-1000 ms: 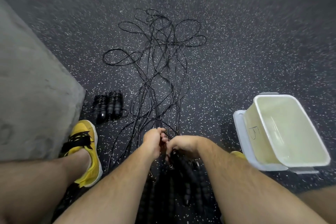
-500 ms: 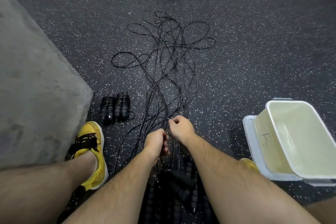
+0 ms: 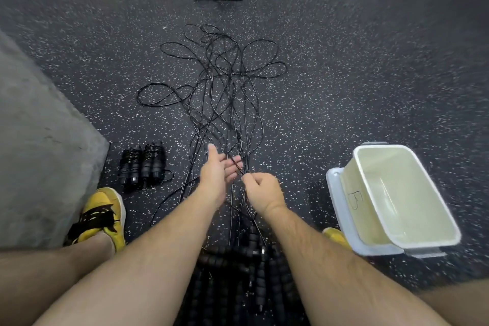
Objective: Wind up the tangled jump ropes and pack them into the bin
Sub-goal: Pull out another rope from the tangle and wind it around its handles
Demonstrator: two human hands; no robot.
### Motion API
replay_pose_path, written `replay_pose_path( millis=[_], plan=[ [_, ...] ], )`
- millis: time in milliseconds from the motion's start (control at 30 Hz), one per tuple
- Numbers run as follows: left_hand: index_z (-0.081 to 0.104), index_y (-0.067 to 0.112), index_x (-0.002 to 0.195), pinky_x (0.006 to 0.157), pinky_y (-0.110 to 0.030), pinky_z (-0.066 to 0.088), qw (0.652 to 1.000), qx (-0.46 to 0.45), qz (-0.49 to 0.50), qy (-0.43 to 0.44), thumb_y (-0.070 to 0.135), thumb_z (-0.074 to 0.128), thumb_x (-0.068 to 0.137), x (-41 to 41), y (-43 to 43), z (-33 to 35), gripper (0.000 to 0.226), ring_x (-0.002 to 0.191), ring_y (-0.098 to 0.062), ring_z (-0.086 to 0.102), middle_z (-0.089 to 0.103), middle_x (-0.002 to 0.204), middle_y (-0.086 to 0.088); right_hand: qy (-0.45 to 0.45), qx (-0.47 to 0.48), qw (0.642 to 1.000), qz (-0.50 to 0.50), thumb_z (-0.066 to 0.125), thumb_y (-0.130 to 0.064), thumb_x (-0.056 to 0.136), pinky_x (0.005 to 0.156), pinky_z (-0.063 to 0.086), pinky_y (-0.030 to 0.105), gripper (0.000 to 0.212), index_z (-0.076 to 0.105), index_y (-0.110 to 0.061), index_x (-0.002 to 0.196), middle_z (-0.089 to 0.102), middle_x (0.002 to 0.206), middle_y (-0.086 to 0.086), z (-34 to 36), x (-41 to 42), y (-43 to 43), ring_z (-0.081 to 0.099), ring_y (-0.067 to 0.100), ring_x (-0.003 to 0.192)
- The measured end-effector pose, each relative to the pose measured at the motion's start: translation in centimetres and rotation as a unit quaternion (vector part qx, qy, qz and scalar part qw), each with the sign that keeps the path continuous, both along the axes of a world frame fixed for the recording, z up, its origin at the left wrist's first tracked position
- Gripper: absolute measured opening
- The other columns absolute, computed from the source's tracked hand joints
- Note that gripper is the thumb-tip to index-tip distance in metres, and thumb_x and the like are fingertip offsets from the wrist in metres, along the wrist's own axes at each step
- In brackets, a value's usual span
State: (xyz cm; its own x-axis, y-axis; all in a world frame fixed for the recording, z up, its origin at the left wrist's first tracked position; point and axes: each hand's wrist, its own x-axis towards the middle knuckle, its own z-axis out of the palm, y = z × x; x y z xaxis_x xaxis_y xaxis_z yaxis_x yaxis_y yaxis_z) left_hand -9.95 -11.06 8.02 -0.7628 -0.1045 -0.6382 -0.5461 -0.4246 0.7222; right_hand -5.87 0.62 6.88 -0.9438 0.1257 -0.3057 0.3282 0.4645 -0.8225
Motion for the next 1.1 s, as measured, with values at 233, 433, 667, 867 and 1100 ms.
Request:
replay_pose_path(
  millis=[233,433,667,867,1100],
  plan=[
    [0.060,0.005,0.107,0.048,-0.024,0.045,0.989,-0.034,-0.094,0.113,0.011,0.043,0.105,-4.0,1.5,10.1,0.017,0.045,-0.011,0.048,0.055,0.069,-0.001,-0.117,-0.211,0.970,0.017,0.033,-0.037,0.095,0.061,0.050,0.034,0.045,0.066,-0.006,0.086,0.062,0.063,0.007,7.2,-1.9,1.9,0.056,0.022,0.052],
    [0.065,-0.001,0.104,0.078,-0.038,0.061,0.926,-0.106,-0.324,0.160,0.008,0.048,0.100,-0.4,2.7,18.7,0.019,0.068,-0.019,0.064,0.066,0.076,-0.005,-0.026,-0.377,0.919,-0.111,0.044,-0.054,0.100,0.073,0.055,0.034,0.053,0.062,-0.006,0.115,0.075,0.089,0.006,19.7,-6.3,2.5,0.069,0.022,0.077],
    [0.060,-0.001,0.113,0.100,-0.047,0.054,0.894,-0.182,-0.360,0.194,0.000,0.041,0.099,2.5,0.9,24.4,0.024,0.101,-0.035,0.073,0.075,0.101,-0.021,0.104,-0.192,0.976,-0.025,0.040,-0.013,0.104,0.043,0.045,0.020,0.015,0.051,-0.004,0.111,0.064,0.067,0.008,33.2,-5.4,3.6,0.058,0.020,0.054],
    [0.057,0.017,0.129,0.096,-0.039,0.050,0.883,-0.063,-0.326,0.333,0.010,0.043,0.094,2.1,-0.4,28.8,0.039,0.110,-0.034,0.067,0.072,0.115,-0.010,0.167,-0.142,0.971,0.100,0.041,-0.008,0.101,0.056,0.056,0.030,0.015,0.050,-0.005,0.089,0.073,0.082,0.020,36.9,-2.4,2.0,0.065,0.029,0.063],
    [0.054,0.002,0.110,0.075,-0.035,0.055,0.927,0.149,-0.193,0.286,0.029,0.035,0.090,0.2,-1.0,32.4,0.039,0.074,-0.025,0.064,0.067,0.090,-0.011,0.125,-0.087,0.975,0.161,0.052,-0.006,0.092,0.068,0.055,0.039,0.013,0.065,-0.007,0.090,0.075,0.089,0.020,37.4,-1.7,1.8,0.070,0.028,0.070]
  ],
)
